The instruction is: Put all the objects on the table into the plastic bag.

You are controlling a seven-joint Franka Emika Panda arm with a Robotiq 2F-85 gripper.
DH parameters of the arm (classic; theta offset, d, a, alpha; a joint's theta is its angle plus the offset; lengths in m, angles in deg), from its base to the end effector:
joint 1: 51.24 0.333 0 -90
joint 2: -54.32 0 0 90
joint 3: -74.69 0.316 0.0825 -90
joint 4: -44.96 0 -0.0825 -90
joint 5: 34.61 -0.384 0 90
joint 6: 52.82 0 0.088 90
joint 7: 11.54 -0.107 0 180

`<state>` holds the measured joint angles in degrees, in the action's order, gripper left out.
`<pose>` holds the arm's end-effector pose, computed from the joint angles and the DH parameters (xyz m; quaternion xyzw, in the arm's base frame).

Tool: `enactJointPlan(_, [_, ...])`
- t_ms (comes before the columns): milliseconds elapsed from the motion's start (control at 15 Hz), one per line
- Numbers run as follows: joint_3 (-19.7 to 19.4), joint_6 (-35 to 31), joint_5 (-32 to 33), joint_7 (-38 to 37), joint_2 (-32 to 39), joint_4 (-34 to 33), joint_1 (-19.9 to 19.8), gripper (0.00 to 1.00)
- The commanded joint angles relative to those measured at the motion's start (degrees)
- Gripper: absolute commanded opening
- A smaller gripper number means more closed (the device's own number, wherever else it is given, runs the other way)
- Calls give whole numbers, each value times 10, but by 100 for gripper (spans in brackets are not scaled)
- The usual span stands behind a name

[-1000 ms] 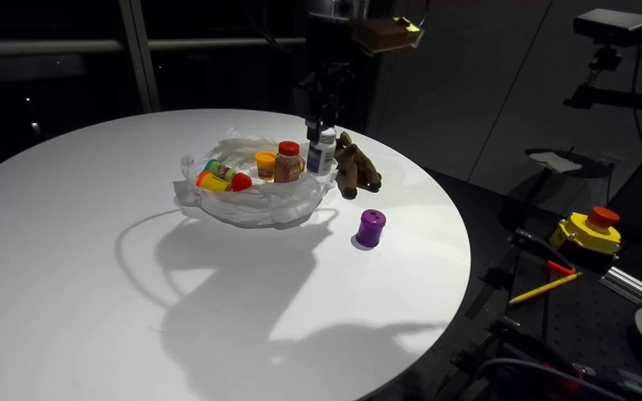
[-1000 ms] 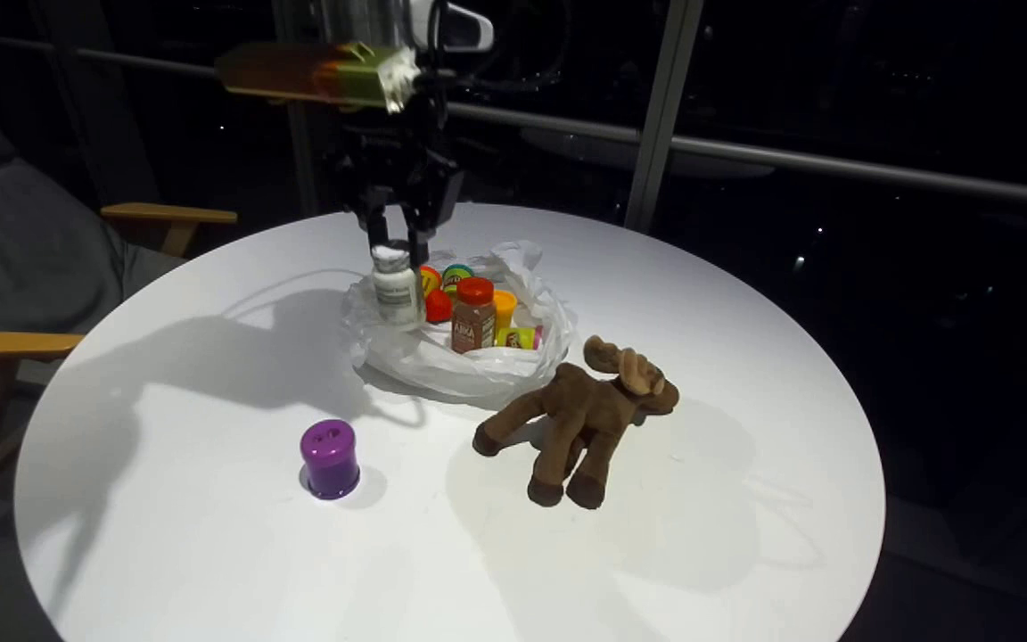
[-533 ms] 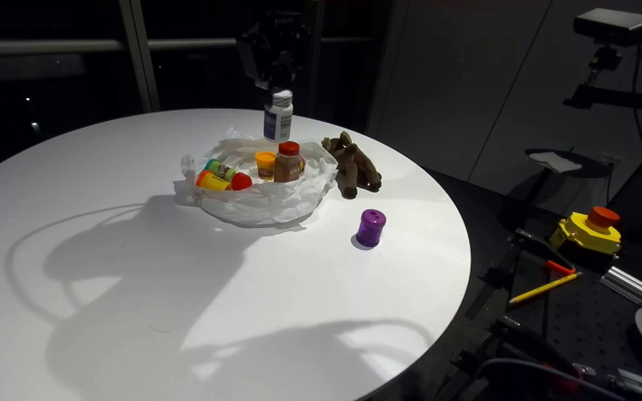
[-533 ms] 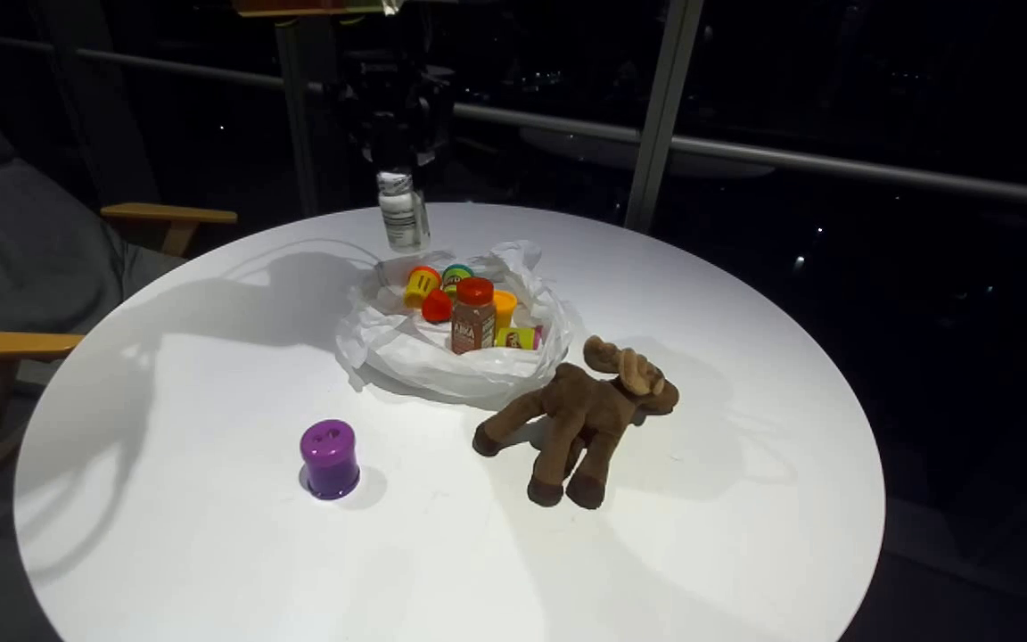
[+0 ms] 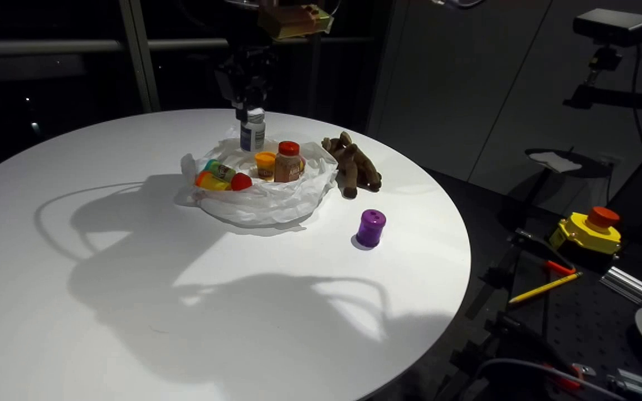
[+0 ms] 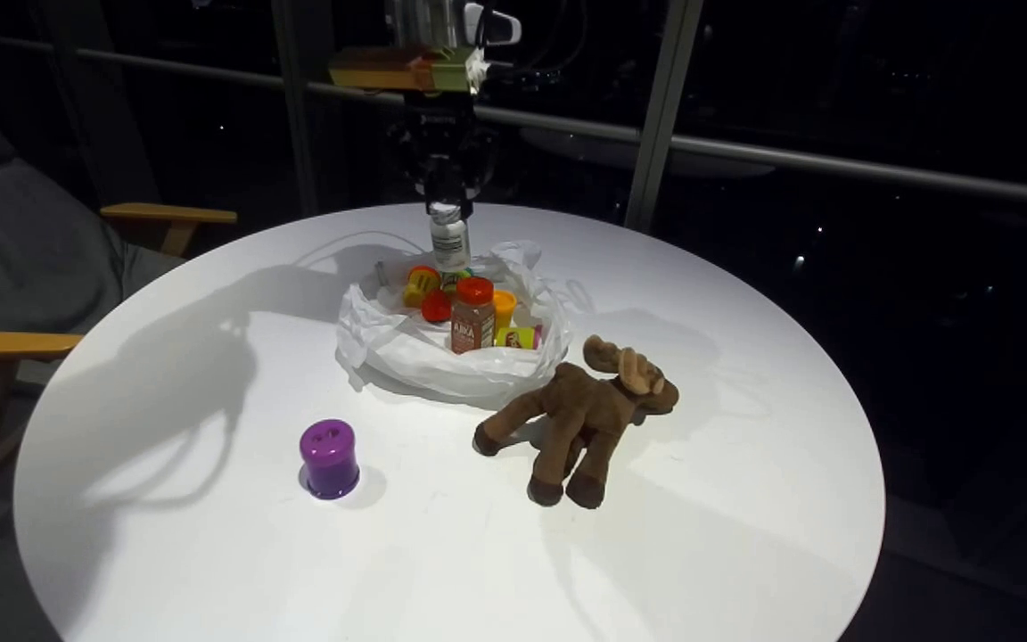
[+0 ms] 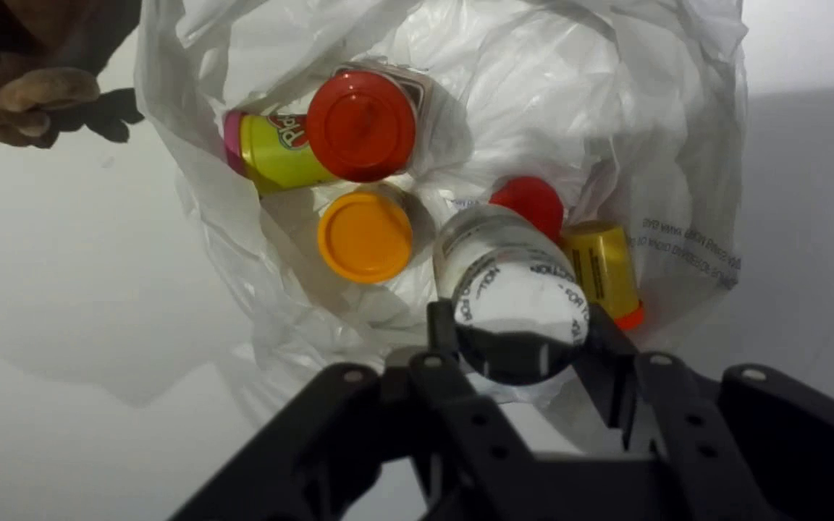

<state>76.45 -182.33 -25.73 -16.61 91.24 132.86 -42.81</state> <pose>0.7048 0.1189 0.2855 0.9939 0.0878 0.0478 0.0467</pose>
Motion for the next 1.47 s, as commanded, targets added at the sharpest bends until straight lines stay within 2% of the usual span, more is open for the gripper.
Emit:
enactJointPlan(0, [7,16,-17,29,64,-96,-7,20])
enactJointPlan(600, [-19,63,-5,28,159,-210,-8,20])
enactJointPlan(1400, [-1,85,-47,54,226,-278,-40,20])
